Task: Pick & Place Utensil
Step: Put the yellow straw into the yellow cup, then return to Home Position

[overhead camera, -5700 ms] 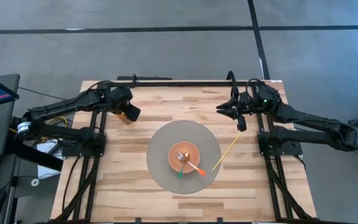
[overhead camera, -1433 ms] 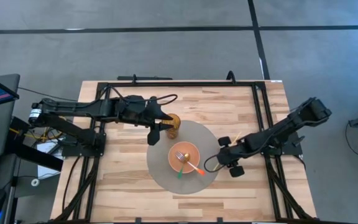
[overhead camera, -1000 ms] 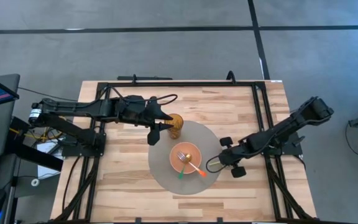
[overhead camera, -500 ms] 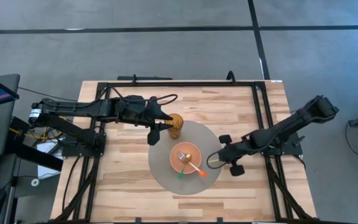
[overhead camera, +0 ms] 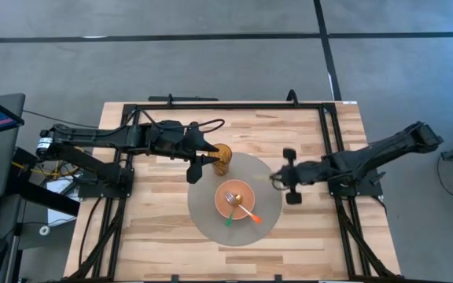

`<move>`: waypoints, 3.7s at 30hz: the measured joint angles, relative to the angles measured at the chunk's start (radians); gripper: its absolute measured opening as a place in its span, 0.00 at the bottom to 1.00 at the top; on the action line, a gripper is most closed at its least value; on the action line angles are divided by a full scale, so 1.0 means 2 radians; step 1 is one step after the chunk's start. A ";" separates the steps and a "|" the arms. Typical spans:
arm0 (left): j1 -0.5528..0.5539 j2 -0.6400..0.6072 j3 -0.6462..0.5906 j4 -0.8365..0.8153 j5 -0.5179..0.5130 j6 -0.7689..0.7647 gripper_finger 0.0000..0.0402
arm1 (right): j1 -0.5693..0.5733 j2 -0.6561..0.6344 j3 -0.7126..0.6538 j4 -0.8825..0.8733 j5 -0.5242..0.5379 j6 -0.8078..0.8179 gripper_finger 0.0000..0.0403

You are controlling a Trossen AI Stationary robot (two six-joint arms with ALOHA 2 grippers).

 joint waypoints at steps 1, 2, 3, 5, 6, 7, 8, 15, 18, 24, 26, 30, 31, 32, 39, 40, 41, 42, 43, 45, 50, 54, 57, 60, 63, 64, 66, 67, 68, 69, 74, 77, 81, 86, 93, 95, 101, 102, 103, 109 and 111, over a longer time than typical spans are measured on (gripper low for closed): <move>0.000 0.000 0.000 0.000 0.000 0.000 0.36 | -0.005 -0.010 0.000 0.019 0.022 -0.017 0.02; 0.000 0.000 0.000 0.000 0.000 0.000 0.36 | -0.010 -0.019 0.000 0.047 0.042 -0.032 0.02; 0.000 0.000 0.000 0.000 0.000 0.000 0.36 | -0.016 -0.026 0.000 0.082 0.057 -0.049 0.02; 0.000 0.000 0.000 0.000 0.000 0.000 0.36 | -0.030 -0.039 0.000 0.159 0.064 -0.080 0.03; 0.000 0.000 0.000 0.000 0.000 0.000 0.36 | -0.038 -0.042 0.000 0.202 0.062 -0.092 0.03; 0.000 0.000 0.000 0.000 0.000 0.000 0.36 | -0.045 -0.043 0.000 0.250 0.061 -0.098 0.04; 0.000 0.000 0.000 0.000 0.000 0.000 0.36 | -0.052 -0.043 0.000 0.295 0.058 -0.100 0.05; 0.000 0.000 0.000 0.000 0.000 0.000 0.36 | -0.104 -0.004 0.001 0.525 -0.017 -0.069 0.06; 0.000 -0.003 0.000 0.000 0.000 0.011 0.36 | -0.123 0.031 0.001 0.582 -0.064 -0.051 0.05; 0.000 -0.035 0.001 0.001 -0.002 0.057 0.36 | -0.146 0.132 0.002 0.742 -0.108 -0.031 0.03; 0.000 -0.047 0.001 0.000 -0.002 0.068 0.36 | -0.151 0.169 0.010 0.784 -0.109 -0.033 0.04; 0.000 -0.070 0.001 0.000 -0.003 0.080 0.36 | -0.157 0.239 0.050 0.832 -0.109 -0.034 0.05; 0.000 -0.074 0.001 0.000 -0.003 0.080 0.36 | -0.157 0.254 0.063 0.832 -0.109 -0.034 0.05; 0.000 -0.078 0.001 -0.001 -0.003 0.080 0.36 | -0.157 0.269 0.075 0.830 -0.109 -0.034 0.05; 0.000 -0.085 0.001 -0.009 -0.003 0.080 0.36 | -0.157 0.342 0.138 0.788 -0.108 -0.034 0.05; 0.000 -0.085 0.001 -0.008 -0.004 0.080 0.36 | -0.157 0.347 0.143 0.771 -0.109 -0.036 0.05; 0.000 -0.085 0.001 -0.009 -0.003 0.080 0.36 | -0.157 0.349 0.146 0.755 -0.109 -0.042 0.06; 0.000 -0.085 0.001 -0.010 -0.004 0.080 0.36 | -0.157 0.352 0.151 0.740 -0.108 -0.051 0.06; 0.000 -0.085 0.001 -0.011 -0.004 0.080 0.36 | -0.157 0.355 0.157 0.726 -0.109 -0.058 0.07; 0.000 -0.085 0.001 -0.017 -0.004 0.080 0.36 | -0.157 0.354 0.163 0.703 -0.109 -0.061 0.10; 0.000 -0.085 0.001 -0.031 -0.004 0.080 0.36 | -0.157 0.350 0.182 0.679 -0.108 -0.061 0.17; 0.000 -0.085 0.001 -0.034 -0.004 0.079 0.36 | -0.156 0.333 0.187 0.662 -0.108 -0.076 0.23; 0.000 -0.085 0.001 -0.034 -0.004 0.079 0.36 | -0.156 0.313 0.187 0.618 -0.108 -0.077 0.27; 0.000 -0.085 0.001 -0.035 -0.004 0.079 0.36 | -0.156 0.294 0.187 0.575 -0.108 -0.075 0.33; 0.000 -0.085 0.001 -0.034 -0.004 0.079 0.36 | -0.156 0.289 0.187 0.544 -0.107 -0.069 0.40; 0.000 -0.085 0.001 -0.034 -0.004 0.079 0.36 | -0.156 0.289 0.187 0.541 -0.107 -0.062 0.42; 0.000 -0.085 0.001 -0.034 -0.004 0.078 0.36 | -0.157 0.289 0.187 0.542 -0.107 -0.046 0.46; 0.000 -0.085 0.001 -0.034 -0.004 0.078 0.36 | -0.157 0.289 0.187 0.539 -0.107 -0.043 0.49; 0.000 -0.085 0.001 -0.034 -0.004 0.078 0.36 | -0.157 0.289 0.187 0.533 -0.107 -0.044 0.51; 0.000 -0.085 0.001 -0.034 -0.004 0.078 0.36 | -0.156 0.289 0.187 0.526 -0.107 -0.047 0.53; 0.000 -0.085 0.001 -0.035 -0.004 0.078 0.36 | -0.151 0.275 0.187 0.519 -0.106 -0.082 0.61; 0.000 -0.088 0.000 -0.043 -0.004 0.079 0.36 | -0.141 0.240 0.187 0.490 -0.101 -0.112 0.62; 0.001 -0.113 0.000 -0.081 -0.020 0.080 0.36 | -0.121 0.147 0.187 0.379 -0.050 -0.167 0.61; 0.001 -0.169 -0.020 -0.098 -0.063 0.080 0.36 | -0.083 0.012 0.187 0.196 0.038 -0.180 0.57; 0.001 -0.284 -0.153 0.006 -0.123 0.076 0.36 | -0.054 -0.118 0.187 -0.039 0.039 -0.070 0.49; 0.001 -0.317 -0.200 0.050 -0.136 0.076 0.36 | -0.054 -0.142 0.187 -0.110 0.038 -0.031 0.48; 0.001 -0.389 -0.315 0.176 -0.149 0.075 0.36 | -0.059 -0.197 0.118 -0.128 0.070 0.022 0.44; 0.001 -0.398 -0.330 0.194 -0.151 0.075 0.36 | -0.061 -0.210 0.099 -0.110 0.075 0.016 0.44; 0.001 -0.407 -0.345 0.206 -0.153 0.075 0.36 | -0.063 -0.224 0.081 -0.093 0.076 0.008 0.44; 0.001 -0.459 -0.403 0.230 -0.188 0.074 0.36 | -0.069 -0.314 -0.017 -0.039 0.015 0.017 0.44; 0.001 -0.480 -0.420 0.231 -0.195 0.074 0.36 | -0.069 -0.348 -0.045 -0.014 -0.015 0.023 0.44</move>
